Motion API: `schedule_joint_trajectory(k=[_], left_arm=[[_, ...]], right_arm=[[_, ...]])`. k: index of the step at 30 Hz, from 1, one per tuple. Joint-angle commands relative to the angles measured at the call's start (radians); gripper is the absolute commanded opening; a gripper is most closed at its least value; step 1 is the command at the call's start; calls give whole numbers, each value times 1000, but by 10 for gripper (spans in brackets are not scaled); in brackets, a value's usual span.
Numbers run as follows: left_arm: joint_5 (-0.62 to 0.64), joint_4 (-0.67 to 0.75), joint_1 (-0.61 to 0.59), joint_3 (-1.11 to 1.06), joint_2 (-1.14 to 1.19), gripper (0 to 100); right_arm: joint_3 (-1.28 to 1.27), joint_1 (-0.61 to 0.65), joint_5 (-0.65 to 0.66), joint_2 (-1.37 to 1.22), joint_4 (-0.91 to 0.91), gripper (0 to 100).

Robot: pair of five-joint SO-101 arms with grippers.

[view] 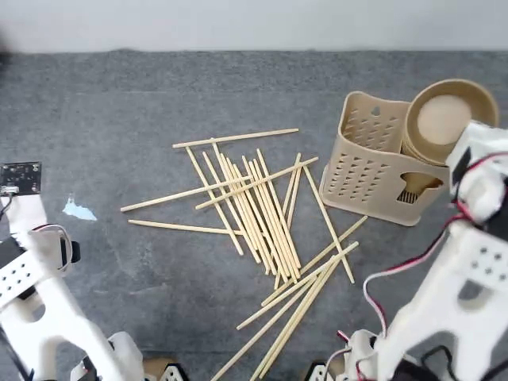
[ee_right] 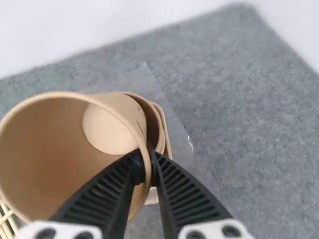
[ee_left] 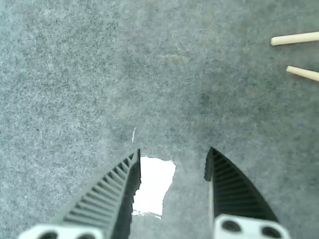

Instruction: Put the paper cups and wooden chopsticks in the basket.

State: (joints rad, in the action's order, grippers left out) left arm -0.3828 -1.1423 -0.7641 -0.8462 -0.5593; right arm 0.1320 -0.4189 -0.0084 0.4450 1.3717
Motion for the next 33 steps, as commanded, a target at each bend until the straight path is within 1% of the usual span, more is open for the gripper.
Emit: schedule_joint_trajectory(k=[1,6,8,13,15,18,21,23,27,28,30,33], left_arm=[[9,18,-2,7,-15,205],[8,18,-2,7,-15,205],[8,18,-2,7,-15,205],[8,18,5,7,-15,205],[8,18,5,7,-15,205],[8,18,5,7,-15,205],[8,18,5,7,-15,205],[8,20,5,2,-15,205],[8,20,6,-10,-15,205],[8,20,6,-10,-15,205],[8,20,6,-10,-15,205],[8,20,6,-10,-15,205]], right_arm=[[61,-12,-12,-59,10,9],[63,-12,-12,-91,1,24],[78,-10,-14,-91,1,93],[157,-7,-15,-91,2,329],[186,-5,-15,-93,1,363],[210,19,-15,-101,-28,344],[207,28,-15,-102,-102,292],[207,38,-9,-102,-165,225],[207,79,-5,-102,-291,28],[206,94,9,-104,-314,0],[203,111,52,-120,-331,39],[203,117,84,-160,-335,24]])
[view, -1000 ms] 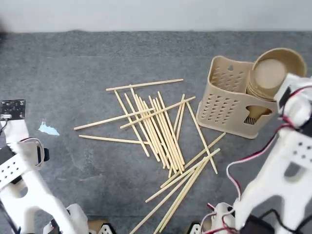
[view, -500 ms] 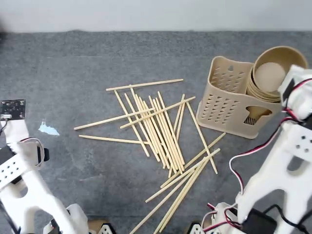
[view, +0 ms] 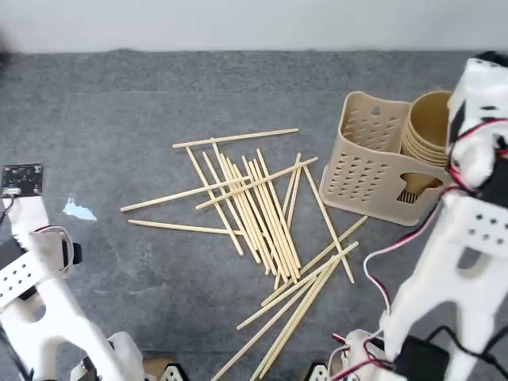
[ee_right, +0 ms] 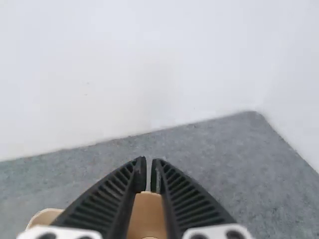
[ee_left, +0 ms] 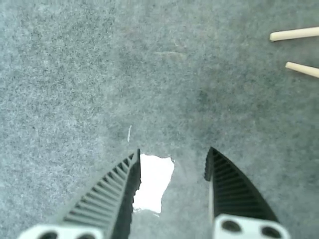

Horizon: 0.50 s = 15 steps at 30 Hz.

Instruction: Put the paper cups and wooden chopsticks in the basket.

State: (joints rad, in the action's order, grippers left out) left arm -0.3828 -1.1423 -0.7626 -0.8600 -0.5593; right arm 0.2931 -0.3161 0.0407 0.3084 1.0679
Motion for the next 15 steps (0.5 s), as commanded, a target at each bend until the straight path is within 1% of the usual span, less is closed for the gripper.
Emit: schedule_joint_trajectory(k=[1,4,10,12,15], left_arm=[[8,20,5,4,-15,205],[8,20,5,4,-15,205],[8,20,5,2,-15,205],[8,23,5,-8,-15,205],[8,75,5,-45,-15,205]], right_arm=[[41,15,38,-42,-41,9],[40,5,38,-117,-81,10],[40,7,38,-286,-79,9],[40,5,38,-320,-59,9],[38,-5,38,-346,21,9]])
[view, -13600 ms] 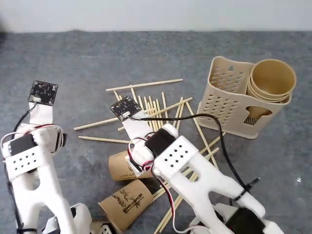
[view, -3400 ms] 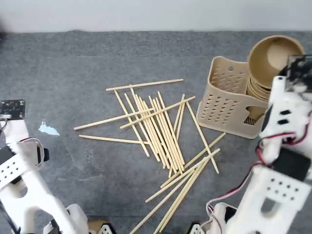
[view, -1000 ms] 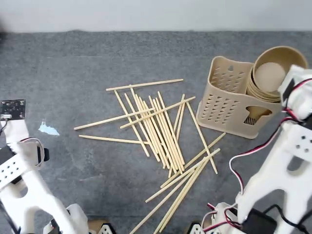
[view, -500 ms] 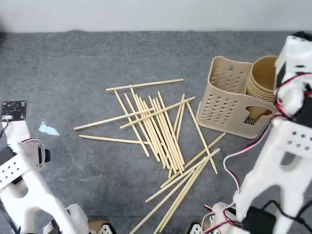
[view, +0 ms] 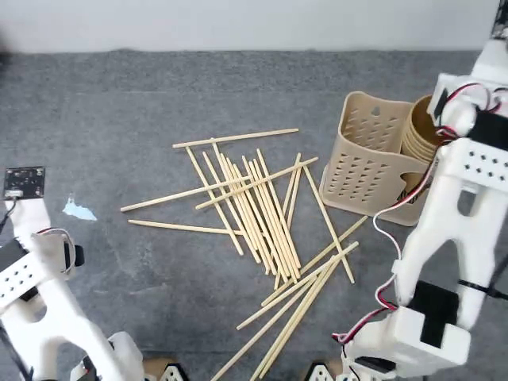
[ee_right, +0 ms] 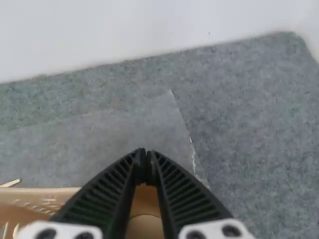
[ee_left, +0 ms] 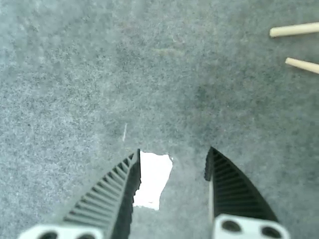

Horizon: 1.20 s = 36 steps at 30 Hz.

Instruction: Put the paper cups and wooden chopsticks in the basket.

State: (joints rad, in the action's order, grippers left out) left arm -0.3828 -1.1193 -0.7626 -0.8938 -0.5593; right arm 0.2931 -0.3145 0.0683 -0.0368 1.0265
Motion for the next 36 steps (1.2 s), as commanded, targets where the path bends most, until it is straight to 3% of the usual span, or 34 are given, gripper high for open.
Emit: schedule_joint_trajectory(k=[1,8,18,26,31,36], left_arm=[[8,74,5,-27,-15,205],[8,121,5,-65,-15,205],[8,120,5,-68,-18,205],[8,118,3,-70,-15,205],[8,118,15,-68,-21,205],[8,64,106,-70,-23,205]], right_arm=[[38,-7,11,-10,84,9],[46,-22,11,-31,110,9],[32,15,11,134,159,9],[-252,1,46,116,-76,9],[-249,28,75,262,-84,9],[-253,91,75,443,-47,14]])
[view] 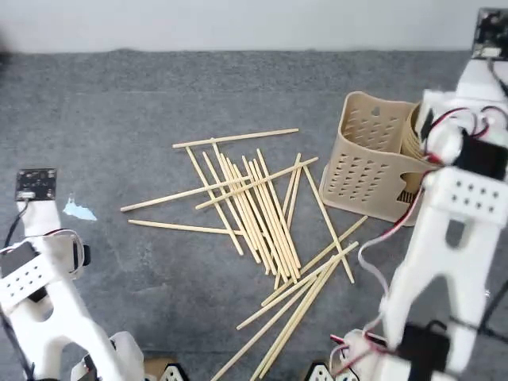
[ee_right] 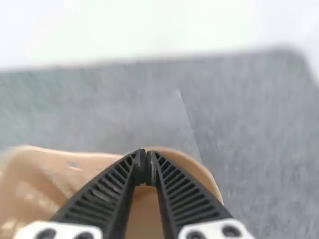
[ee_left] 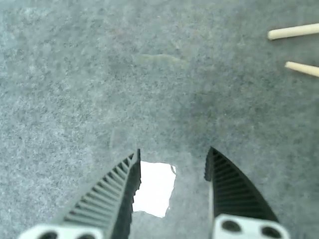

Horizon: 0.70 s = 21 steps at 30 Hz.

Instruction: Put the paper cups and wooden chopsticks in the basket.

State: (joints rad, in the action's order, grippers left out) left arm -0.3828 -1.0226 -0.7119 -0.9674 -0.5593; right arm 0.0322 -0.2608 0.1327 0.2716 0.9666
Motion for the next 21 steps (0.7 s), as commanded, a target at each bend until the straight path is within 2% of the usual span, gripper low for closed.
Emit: schedule_joint_trajectory(k=[1,4,9,16,19,21], left_arm=[[8,-49,81,4,-23,205],[8,-71,135,2,-23,203],[2,-61,152,-39,-23,203],[0,86,204,-170,-25,189],[0,95,206,-189,-86,137],[0,94,215,-228,-173,137]], right_arm=[[8,51,11,165,27,14],[8,93,11,239,85,15],[6,156,3,334,257,15],[5,242,0,412,458,11],[5,249,0,421,503,11],[5,249,-2,421,536,11]])
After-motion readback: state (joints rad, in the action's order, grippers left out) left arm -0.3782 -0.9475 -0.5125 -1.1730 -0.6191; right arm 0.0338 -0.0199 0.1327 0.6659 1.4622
